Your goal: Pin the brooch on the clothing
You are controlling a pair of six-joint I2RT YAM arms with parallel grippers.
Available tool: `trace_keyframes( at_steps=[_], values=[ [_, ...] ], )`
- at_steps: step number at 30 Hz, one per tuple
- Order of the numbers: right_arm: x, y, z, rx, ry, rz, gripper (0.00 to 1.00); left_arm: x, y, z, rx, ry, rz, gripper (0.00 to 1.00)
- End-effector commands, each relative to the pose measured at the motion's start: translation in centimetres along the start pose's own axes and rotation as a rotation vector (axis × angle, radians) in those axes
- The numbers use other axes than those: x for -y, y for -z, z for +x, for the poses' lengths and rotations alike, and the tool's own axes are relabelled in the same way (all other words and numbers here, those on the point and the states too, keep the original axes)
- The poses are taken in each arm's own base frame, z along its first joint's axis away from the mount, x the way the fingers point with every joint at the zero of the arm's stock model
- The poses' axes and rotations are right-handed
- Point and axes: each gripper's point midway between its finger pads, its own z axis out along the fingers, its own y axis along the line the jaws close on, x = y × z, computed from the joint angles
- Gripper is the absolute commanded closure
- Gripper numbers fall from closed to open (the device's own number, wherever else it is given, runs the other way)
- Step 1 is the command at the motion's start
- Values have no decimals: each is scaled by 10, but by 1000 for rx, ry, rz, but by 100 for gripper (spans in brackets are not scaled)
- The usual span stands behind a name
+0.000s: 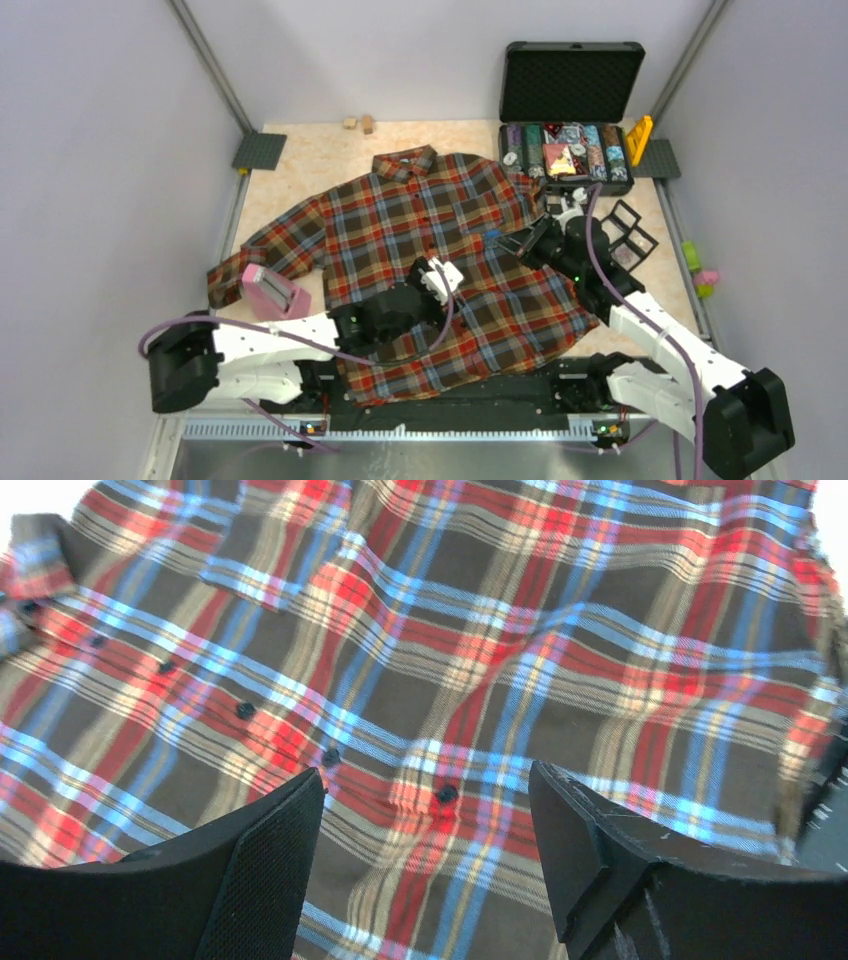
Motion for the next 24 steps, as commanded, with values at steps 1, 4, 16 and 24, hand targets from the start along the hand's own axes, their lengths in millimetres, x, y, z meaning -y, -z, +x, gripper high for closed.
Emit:
trace_keyframes(
  at_steps=[1, 4, 16, 24],
  values=[
    [-15, -1, 25, -89, -93, -37, 100, -13, -8, -54, 201, -82, -209, 21],
    [-11, -4, 33, -130, -113, 2, 100, -5, -11, -59, 226, -106, -229, 21],
    [-6, -8, 56, -260, -151, 122, 100, 21, -25, -68, 270, -68, -123, 25],
    [-10, -8, 59, -272, -144, 136, 100, 17, -30, -57, 226, -78, -155, 27]
  ],
)
